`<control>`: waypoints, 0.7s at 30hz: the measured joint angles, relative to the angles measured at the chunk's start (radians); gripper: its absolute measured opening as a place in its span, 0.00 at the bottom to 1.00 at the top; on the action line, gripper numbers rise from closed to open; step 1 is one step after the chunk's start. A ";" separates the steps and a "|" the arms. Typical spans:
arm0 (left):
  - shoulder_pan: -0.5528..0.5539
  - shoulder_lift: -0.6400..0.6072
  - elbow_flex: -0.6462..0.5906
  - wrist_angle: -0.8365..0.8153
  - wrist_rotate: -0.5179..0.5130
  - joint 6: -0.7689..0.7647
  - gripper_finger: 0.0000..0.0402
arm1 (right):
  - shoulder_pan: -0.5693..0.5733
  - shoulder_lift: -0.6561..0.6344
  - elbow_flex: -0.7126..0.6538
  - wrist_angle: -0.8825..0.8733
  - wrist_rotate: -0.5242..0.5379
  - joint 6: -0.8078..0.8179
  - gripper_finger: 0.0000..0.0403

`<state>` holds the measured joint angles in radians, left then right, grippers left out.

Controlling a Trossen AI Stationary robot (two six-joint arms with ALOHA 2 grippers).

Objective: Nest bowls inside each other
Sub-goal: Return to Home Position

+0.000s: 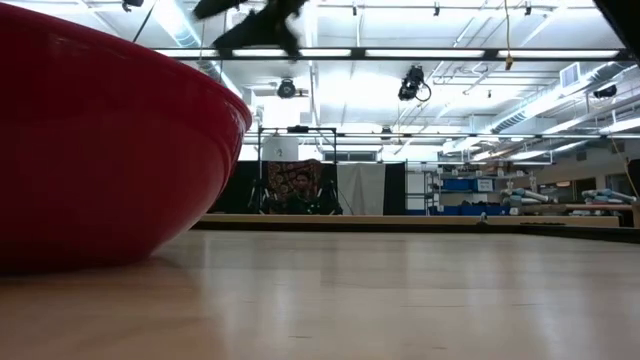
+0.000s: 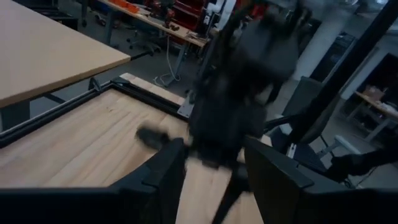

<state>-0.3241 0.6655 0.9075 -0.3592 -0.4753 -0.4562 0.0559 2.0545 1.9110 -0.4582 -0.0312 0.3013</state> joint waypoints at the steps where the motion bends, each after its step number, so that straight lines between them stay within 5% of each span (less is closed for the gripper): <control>1: 0.000 0.000 0.000 0.013 -0.001 0.001 0.43 | 0.000 -0.024 0.000 -0.022 0.018 -0.014 0.53; 8: 0.002 -0.005 0.000 0.141 -0.001 0.116 0.43 | 0.000 -0.224 -0.171 -0.007 0.141 -0.042 0.53; 17: 0.071 -0.022 -0.006 0.154 0.045 0.163 0.42 | -0.002 -0.600 -0.677 0.316 0.257 0.094 0.53; 21: 0.133 -0.080 -0.110 0.235 0.086 0.136 0.39 | -0.012 -0.779 -0.852 0.352 0.333 0.158 0.53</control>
<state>-0.1912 0.5853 0.7973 -0.1244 -0.3892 -0.3201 0.0440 1.2759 1.0589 -0.1060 0.3013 0.4588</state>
